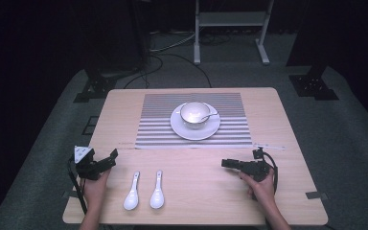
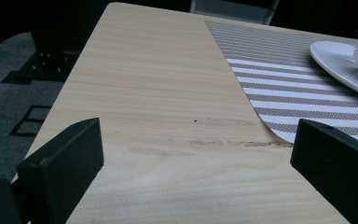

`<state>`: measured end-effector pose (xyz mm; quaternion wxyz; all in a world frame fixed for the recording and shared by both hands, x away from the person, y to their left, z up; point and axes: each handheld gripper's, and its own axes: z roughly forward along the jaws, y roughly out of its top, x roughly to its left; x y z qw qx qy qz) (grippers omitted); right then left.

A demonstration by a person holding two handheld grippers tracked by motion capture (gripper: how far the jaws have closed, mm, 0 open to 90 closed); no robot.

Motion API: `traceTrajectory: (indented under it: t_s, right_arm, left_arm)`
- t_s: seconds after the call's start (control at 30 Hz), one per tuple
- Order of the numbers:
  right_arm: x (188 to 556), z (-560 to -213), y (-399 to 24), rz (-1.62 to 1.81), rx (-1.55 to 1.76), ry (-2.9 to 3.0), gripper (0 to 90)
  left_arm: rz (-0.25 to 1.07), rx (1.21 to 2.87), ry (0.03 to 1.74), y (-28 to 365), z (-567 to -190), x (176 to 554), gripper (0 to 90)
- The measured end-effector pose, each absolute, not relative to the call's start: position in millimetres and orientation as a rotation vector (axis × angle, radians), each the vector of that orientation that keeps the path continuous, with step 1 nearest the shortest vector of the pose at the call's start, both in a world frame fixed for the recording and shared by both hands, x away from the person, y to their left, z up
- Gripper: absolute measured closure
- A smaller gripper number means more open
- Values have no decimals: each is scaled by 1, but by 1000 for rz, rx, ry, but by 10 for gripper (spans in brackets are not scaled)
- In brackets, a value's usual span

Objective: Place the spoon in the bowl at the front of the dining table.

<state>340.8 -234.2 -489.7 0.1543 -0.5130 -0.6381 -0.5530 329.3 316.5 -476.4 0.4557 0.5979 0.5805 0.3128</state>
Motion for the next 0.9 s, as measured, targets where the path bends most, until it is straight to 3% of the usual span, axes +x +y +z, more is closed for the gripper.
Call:
traceTrajectory:
  t_s: [0.9]
  right_arm:
    - [320,-494,-240,-1614,-1452,-1790,396]
  left_arm:
    - [769,1473,1432,317,-476,329,13]
